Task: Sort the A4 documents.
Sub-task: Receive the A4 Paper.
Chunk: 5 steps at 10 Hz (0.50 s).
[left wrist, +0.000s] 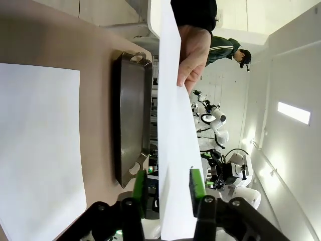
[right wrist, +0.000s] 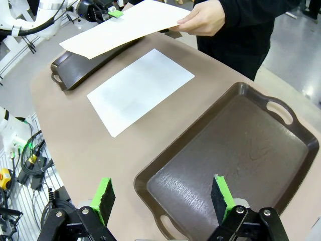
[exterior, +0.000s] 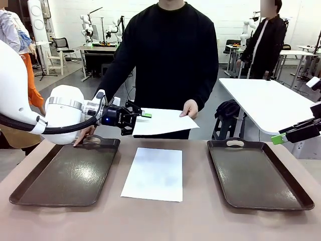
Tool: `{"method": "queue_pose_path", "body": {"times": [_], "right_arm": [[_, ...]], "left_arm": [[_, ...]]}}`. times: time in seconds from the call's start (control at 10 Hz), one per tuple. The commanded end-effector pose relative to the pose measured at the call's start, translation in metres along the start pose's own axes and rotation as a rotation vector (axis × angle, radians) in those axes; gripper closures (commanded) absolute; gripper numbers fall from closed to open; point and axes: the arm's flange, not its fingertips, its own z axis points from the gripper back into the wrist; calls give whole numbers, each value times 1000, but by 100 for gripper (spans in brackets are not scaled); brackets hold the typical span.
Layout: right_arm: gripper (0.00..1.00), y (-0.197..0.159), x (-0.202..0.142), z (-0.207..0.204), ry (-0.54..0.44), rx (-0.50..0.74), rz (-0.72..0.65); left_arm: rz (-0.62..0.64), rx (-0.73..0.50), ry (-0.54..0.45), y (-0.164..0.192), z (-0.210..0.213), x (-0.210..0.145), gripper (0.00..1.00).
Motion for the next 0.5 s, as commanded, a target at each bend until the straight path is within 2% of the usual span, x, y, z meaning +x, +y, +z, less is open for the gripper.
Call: {"method": "queue_pose_path", "body": {"times": [0.0, 0.1, 0.4], "right_arm": [[0, -3, 2, -4, -23, 18, 9], [0, -3, 2, -4, -23, 18, 9], [0, -3, 2, -4, -23, 18, 9]], "left_arm": [[-12, 6, -24, -1, 4, -4, 78], [-13, -7, -15, -1, 3, -6, 96], [-10, -16, -12, 0, 5, -7, 100]]}}
